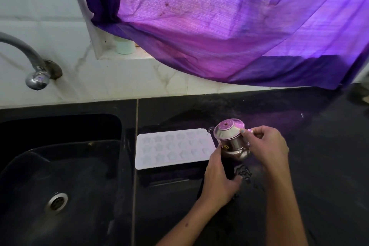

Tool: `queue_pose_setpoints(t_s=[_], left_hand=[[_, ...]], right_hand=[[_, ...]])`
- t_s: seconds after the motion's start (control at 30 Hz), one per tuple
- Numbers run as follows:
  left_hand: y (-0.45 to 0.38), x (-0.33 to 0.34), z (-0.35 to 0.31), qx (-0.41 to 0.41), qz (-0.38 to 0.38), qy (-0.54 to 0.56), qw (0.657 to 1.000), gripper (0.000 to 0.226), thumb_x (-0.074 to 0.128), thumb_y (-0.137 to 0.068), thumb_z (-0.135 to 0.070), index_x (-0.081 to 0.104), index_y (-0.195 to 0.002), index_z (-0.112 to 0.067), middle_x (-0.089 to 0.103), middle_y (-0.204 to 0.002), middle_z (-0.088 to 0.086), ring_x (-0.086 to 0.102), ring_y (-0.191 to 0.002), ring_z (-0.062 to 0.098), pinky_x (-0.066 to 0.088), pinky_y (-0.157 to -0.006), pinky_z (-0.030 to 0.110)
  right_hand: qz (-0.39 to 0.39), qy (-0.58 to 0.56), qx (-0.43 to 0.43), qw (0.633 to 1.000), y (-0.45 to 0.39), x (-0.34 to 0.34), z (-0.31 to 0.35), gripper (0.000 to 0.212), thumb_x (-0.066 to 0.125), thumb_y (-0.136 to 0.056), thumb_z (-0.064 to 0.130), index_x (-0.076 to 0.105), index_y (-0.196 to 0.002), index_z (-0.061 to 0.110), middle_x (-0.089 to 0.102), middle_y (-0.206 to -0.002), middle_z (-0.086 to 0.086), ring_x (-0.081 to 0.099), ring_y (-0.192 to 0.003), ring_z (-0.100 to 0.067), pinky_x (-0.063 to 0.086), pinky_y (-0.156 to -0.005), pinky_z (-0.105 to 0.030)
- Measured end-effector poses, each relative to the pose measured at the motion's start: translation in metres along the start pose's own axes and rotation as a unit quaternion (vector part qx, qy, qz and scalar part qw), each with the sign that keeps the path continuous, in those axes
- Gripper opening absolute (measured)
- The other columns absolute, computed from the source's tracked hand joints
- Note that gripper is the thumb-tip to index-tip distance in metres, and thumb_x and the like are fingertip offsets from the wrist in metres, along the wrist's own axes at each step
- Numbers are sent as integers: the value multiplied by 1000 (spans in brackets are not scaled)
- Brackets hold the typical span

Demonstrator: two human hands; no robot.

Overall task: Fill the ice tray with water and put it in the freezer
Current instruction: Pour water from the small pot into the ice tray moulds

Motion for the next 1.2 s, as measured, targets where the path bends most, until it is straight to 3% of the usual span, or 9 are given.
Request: queue_pose_setpoints(t_s=[0.2,0.33,0.47,0.6,0.73,0.9,1.03,1.1,1.2], left_hand=[[1,1,2,-2,6,-1,1000,81,69,-68,-22,35,-141,-27,51,-131,-9,46,-121,3,38,-100,17],[2,3,2,-1,7,-3,1000,79,70,-68,-20,36,-139,-28,50,-128,-13,45,-119,-1,30,-92,-1],[2,2,2,2,-3,-3,1000,78,72,-68,-17,38,-138,-24,50,-127,-11,46,-119,2,28,-91,-3],[4,-1,-1,13,-5,0,1000,80,72,-69,-15,36,-140,-22,49,-130,-9,45,-121,4,31,-97,4],[4,-7,-8,24,-3,18,1000,84,71,-68,-14,34,-142,-22,52,-132,-4,46,-122,5,39,-103,22],[6,-16,-13,32,-18,45,998,78,69,-66,-23,31,-127,-52,56,-112,-26,55,-94,-5,41,-81,6],[6,-18,-7,22,-24,60,998,80,69,-65,-22,35,-135,-37,59,-112,-24,57,-98,-2,37,-81,1],[7,-18,-7,19,-28,63,997,76,67,-64,-28,36,-132,-40,58,-107,-29,55,-99,-7,35,-79,-1],[8,-19,-3,7,-33,54,998,74,66,-62,-30,32,-125,-52,57,-107,-32,52,-100,-11,34,-79,-2]], right_hand=[[8,11,4,1000,-1,3,-1,20,67,-86,42,65,-83,21,71,-83,-1,64,-88,-23,44,-81,-36],[7,10,5,1000,-2,3,-3,22,67,-86,42,66,-84,21,70,-85,-1,63,-87,-23,42,-79,-34],[8,1,15,1000,-2,3,-8,22,67,-85,43,67,-83,21,70,-81,2,63,-85,-20,42,-76,-33],[2,-21,29,999,-1,2,-14,23,68,-83,43,64,-76,22,69,-76,4,66,-84,-22,45,-76,-33],[16,-76,32,996,0,2,-16,22,70,-82,41,67,-78,20,72,-76,0,69,-82,-25,56,-83,-48],[21,-85,9,996,2,3,-7,21,70,-83,40,67,-78,20,71,-74,0,70,-81,-25,56,-82,-51],[20,-57,-5,998,4,7,3,23,68,-83,42,67,-80,20,71,-76,1,69,-82,-24,54,-82,-42],[18,-30,-12,999,5,8,8,24,67,-84,44,66,-81,21,70,-76,4,67,-83,-21,48,-77,-34],[22,-10,-19,1000,7,12,14,22,66,-85,44,66,-84,22,70,-80,3,65,-84,-20,48,-80,-37]])
Point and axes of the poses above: each hand's wrist, its own y-axis away from the middle knuckle, its own x-axis out of the palm, z = x × y, the point moved 10 cm from there along -y, towards the middle knuckle
